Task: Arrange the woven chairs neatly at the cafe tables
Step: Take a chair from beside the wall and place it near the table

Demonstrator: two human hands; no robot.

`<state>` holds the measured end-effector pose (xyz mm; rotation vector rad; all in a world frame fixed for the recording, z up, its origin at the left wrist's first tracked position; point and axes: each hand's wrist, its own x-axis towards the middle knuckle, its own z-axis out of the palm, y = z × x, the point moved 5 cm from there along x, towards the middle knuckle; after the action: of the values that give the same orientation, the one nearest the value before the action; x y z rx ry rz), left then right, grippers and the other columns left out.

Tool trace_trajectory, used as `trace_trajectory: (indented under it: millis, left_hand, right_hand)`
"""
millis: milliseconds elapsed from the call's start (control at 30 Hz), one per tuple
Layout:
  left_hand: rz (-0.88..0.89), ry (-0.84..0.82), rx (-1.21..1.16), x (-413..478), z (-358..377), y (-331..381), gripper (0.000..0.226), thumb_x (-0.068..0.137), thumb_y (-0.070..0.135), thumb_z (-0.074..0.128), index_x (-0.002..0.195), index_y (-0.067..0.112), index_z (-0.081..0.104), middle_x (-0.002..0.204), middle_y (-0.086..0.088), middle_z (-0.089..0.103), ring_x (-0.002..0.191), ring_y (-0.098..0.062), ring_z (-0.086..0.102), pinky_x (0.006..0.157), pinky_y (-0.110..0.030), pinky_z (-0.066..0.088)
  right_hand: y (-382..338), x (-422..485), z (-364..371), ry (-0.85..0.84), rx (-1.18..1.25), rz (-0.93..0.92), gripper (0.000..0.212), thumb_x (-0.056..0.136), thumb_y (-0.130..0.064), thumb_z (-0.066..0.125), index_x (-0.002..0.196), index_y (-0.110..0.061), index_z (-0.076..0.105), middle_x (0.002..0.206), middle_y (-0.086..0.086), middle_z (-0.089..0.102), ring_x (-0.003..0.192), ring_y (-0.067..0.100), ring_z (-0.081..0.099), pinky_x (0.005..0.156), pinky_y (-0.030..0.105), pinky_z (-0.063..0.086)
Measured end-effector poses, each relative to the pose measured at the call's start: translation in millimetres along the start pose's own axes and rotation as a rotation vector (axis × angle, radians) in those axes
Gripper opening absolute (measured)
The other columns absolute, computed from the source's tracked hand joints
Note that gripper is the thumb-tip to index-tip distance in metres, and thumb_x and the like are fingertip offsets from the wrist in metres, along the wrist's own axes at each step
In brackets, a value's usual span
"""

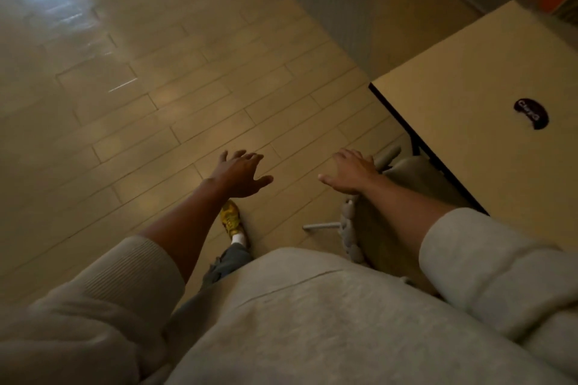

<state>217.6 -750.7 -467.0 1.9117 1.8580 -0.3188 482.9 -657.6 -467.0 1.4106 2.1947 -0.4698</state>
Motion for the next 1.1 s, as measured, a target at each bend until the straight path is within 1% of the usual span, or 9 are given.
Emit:
trace_trajectory:
  millis: [100, 167, 300, 467, 567, 733, 867, 1000, 1100]
  left_hand:
    - [0.055, -0.034, -0.020, 51, -20, -25, 0.082, 0.095, 0.074, 0.035, 0.156, 0.020, 0.030, 0.152, -0.007, 0.050, 0.142, -0.028, 0.042, 0.114, -0.053, 0.035]
    - [0.102, -0.057, -0.017, 85, -38, -40, 0.081, 0.095, 0.073, 0.036, 0.156, 0.020, 0.030, 0.149, -0.007, 0.053, 0.139, -0.029, 0.046, 0.111, -0.052, 0.039]
    - [0.227, -0.149, 0.079, 136, -72, -67, 0.080, 0.096, 0.071, 0.037, 0.157, 0.020, 0.029, 0.152, -0.007, 0.050, 0.140, -0.029, 0.044, 0.111, -0.051, 0.039]
    - [0.332, -0.205, 0.181, 223, -125, -110, 0.078, 0.097, 0.069, 0.038, 0.155, 0.018, 0.033, 0.146, -0.007, 0.055, 0.135, -0.030, 0.049, 0.109, -0.051, 0.039]
    - [0.413, -0.219, 0.234, 263, -148, -110, 0.076, 0.097, 0.069, 0.038, 0.154, 0.019, 0.035, 0.139, -0.006, 0.061, 0.129, -0.029, 0.055, 0.107, -0.050, 0.042]
    - [0.519, -0.248, 0.279, 326, -173, -97, 0.073, 0.098, 0.067, 0.040, 0.154, 0.022, 0.036, 0.141, -0.005, 0.060, 0.130, -0.027, 0.055, 0.107, -0.047, 0.042]
    - [0.543, -0.298, 0.342, 399, -195, -85, 0.069, 0.097, 0.070, 0.037, 0.150, 0.027, 0.041, 0.132, -0.001, 0.066, 0.127, -0.024, 0.057, 0.106, -0.045, 0.041]
    - [0.536, -0.343, 0.358, 469, -230, -77, 0.068, 0.098, 0.068, 0.038, 0.152, 0.026, 0.041, 0.147, 0.000, 0.056, 0.132, -0.023, 0.054, 0.111, -0.047, 0.040]
    - [0.532, -0.387, 0.403, 514, -265, -69, 0.067, 0.099, 0.066, 0.040, 0.153, 0.026, 0.039, 0.149, 0.001, 0.054, 0.133, -0.022, 0.053, 0.113, -0.046, 0.039]
  right_hand:
    - [-3, 43, -21, -0.025, 0.043, 0.050, 0.094, 0.088, -0.077, 0.042, 0.157, -0.016, 0.028, 0.165, 0.009, 0.026, 0.149, 0.032, 0.028, 0.116, 0.056, 0.029]
    - [-7, 66, -39, -0.043, 0.114, 0.105, 0.094, 0.089, -0.076, 0.044, 0.158, -0.015, 0.025, 0.165, 0.009, 0.027, 0.148, 0.033, 0.030, 0.115, 0.055, 0.031]
    - [-18, 98, -62, -0.119, 0.181, 0.193, 0.096, 0.089, -0.076, 0.044, 0.160, -0.015, 0.021, 0.165, 0.009, 0.025, 0.147, 0.034, 0.032, 0.115, 0.052, 0.033]
    - [-19, 145, -92, -0.103, 0.357, 0.301, 0.096, 0.088, -0.078, 0.043, 0.159, -0.016, 0.023, 0.163, 0.011, 0.031, 0.145, 0.033, 0.037, 0.112, 0.050, 0.038]
    - [-15, 161, -97, -0.093, 0.451, 0.382, 0.096, 0.089, -0.078, 0.043, 0.160, -0.017, 0.022, 0.164, 0.010, 0.030, 0.146, 0.033, 0.036, 0.112, 0.049, 0.038]
    - [-2, 199, -103, -0.099, 0.543, 0.445, 0.089, 0.091, -0.075, 0.043, 0.159, -0.021, 0.025, 0.164, 0.009, 0.029, 0.147, 0.032, 0.033, 0.114, 0.050, 0.035]
    - [20, 254, -108, -0.160, 0.594, 0.463, 0.082, 0.093, -0.073, 0.043, 0.156, -0.022, 0.034, 0.162, 0.007, 0.034, 0.144, 0.031, 0.037, 0.111, 0.049, 0.038]
    - [46, 324, -126, -0.202, 0.714, 0.453, 0.081, 0.093, -0.070, 0.047, 0.155, -0.020, 0.037, 0.160, 0.009, 0.038, 0.140, 0.033, 0.042, 0.109, 0.049, 0.041]
    - [73, 370, -153, -0.240, 0.772, 0.451, 0.081, 0.091, -0.070, 0.049, 0.153, -0.019, 0.038, 0.155, 0.010, 0.043, 0.134, 0.033, 0.048, 0.106, 0.048, 0.044]
